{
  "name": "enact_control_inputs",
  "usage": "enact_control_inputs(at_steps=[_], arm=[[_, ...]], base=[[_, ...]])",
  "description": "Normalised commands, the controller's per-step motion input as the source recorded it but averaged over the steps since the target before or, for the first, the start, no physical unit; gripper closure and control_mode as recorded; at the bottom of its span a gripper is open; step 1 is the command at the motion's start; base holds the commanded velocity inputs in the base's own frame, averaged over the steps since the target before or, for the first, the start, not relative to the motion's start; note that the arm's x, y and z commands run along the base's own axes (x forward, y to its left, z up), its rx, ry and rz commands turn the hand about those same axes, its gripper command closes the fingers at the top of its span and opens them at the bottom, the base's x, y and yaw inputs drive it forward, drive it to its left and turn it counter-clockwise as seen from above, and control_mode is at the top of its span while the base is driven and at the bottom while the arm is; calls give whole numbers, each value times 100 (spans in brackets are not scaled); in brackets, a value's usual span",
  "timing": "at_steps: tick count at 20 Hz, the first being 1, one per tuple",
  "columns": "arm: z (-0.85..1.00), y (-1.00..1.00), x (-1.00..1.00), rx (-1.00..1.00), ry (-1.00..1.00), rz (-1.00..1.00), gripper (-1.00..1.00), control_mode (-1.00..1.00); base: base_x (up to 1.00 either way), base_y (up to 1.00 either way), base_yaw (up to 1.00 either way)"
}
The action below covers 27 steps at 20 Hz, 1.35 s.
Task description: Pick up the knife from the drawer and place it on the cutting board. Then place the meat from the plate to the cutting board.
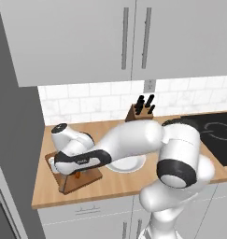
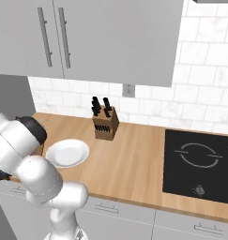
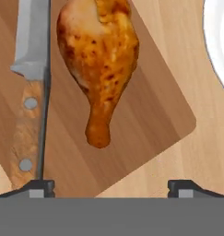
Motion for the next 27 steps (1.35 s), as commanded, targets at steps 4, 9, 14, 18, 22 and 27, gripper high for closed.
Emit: enact_control_inputs(at_steps=[4,9,14,18,22,27], arm=[[64,-31,-42,0,-2,0,-100,-100],[46,-47,-29,0,-1,-2,-100,-100],[12,-91,-3,0,0,-1,-100,-100],[13,-100,-5,0,0,0,-100,-100],[16,-100,-14,0,0,0,-100,-100],[18,-100,-26,0,-2,0,-100,-100]], base=[[0,0,0],[0,0,0],[0,0,0],[0,0,0],[0,0,0],[0,0,0]])
